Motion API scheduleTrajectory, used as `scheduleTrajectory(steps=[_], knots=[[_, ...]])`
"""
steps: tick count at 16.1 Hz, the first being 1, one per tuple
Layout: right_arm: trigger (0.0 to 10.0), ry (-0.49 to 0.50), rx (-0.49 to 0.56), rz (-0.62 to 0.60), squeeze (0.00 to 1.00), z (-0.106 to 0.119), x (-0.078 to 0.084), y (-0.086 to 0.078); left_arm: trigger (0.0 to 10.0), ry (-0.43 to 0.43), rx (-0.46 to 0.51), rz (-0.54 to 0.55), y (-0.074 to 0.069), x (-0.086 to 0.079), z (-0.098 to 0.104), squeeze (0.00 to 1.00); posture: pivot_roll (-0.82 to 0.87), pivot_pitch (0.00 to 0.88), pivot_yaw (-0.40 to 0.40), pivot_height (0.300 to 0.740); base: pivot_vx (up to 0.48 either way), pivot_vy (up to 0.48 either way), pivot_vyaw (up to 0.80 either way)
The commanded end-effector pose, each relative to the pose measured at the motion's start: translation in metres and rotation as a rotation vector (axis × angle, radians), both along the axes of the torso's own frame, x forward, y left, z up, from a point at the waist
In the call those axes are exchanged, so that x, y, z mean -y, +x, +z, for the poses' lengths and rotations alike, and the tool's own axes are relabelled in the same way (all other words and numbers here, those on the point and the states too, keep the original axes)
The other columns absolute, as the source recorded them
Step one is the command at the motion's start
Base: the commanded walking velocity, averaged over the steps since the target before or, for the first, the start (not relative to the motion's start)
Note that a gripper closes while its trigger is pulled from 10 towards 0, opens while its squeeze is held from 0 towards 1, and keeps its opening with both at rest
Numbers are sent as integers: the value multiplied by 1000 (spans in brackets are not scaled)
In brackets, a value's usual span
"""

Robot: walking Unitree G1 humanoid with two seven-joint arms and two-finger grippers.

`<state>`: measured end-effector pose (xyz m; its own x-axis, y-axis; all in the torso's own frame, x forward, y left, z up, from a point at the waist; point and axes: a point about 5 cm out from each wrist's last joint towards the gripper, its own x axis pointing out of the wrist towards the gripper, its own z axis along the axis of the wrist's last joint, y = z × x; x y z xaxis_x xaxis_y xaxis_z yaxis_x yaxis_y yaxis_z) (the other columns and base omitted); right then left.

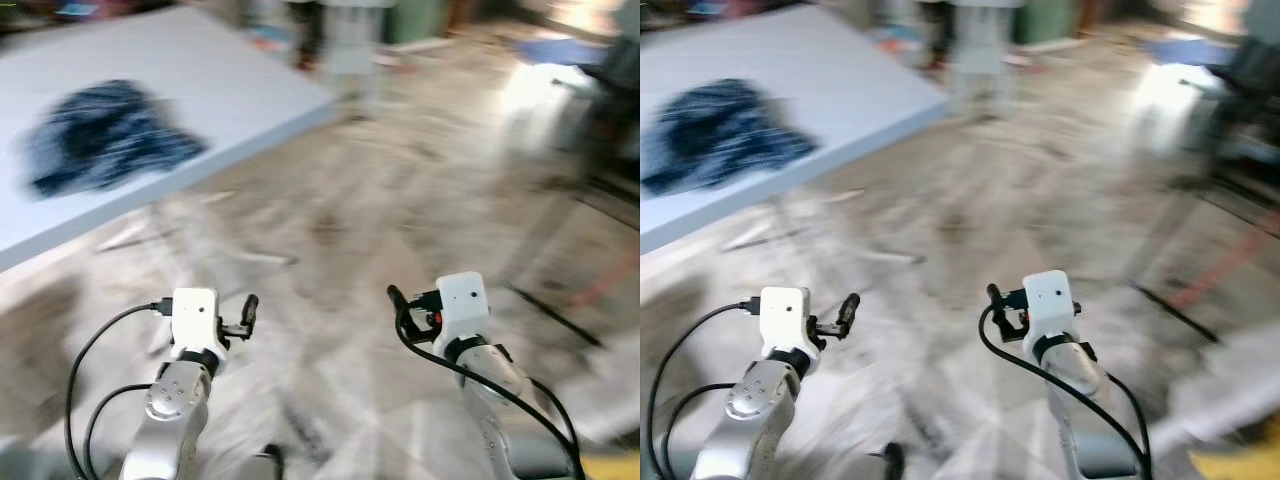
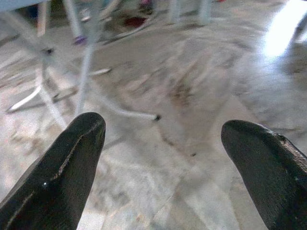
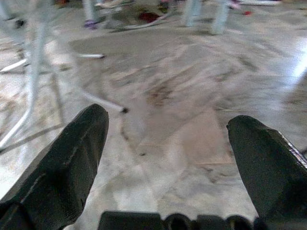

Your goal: Hang hanger

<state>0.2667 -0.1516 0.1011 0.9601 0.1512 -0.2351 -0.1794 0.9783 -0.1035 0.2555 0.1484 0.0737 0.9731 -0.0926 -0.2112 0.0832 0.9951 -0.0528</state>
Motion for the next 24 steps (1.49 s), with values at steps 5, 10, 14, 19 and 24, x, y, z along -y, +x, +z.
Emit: scheduleTrajectory(steps=[5, 10, 14, 19, 24], knots=[[10000, 0, 37, 10, 0, 8, -3, 4, 10000, 1, -8, -12, -1, 4, 0, 0, -40, 162, -18, 740, 0, 0, 800], [10000, 19, 34, -14, 0, 6, 1, 5, 10000, 60, 87, -41, 0, 4, 13, 0, -31, 154, -14, 740, 0, 0, 800], [10000, 77, 52, -40, 0, 3, -3, 8, 10000, 133, 179, -76, 7, 8, 25, 0, -19, 116, 5, 740, 0, 0, 750], [10000, 117, 108, -85, 0, 8, -3, 24, 10000, 136, 181, -45, 21, -1, 28, 0, 13, 34, 24, 740, 0, 0, 0], [10000, 102, 127, -151, 0, 5, 8, 25, 10000, 121, 134, 4, 15, -9, 17, 0, 12, 27, 38, 740, 0, 209, 0]])
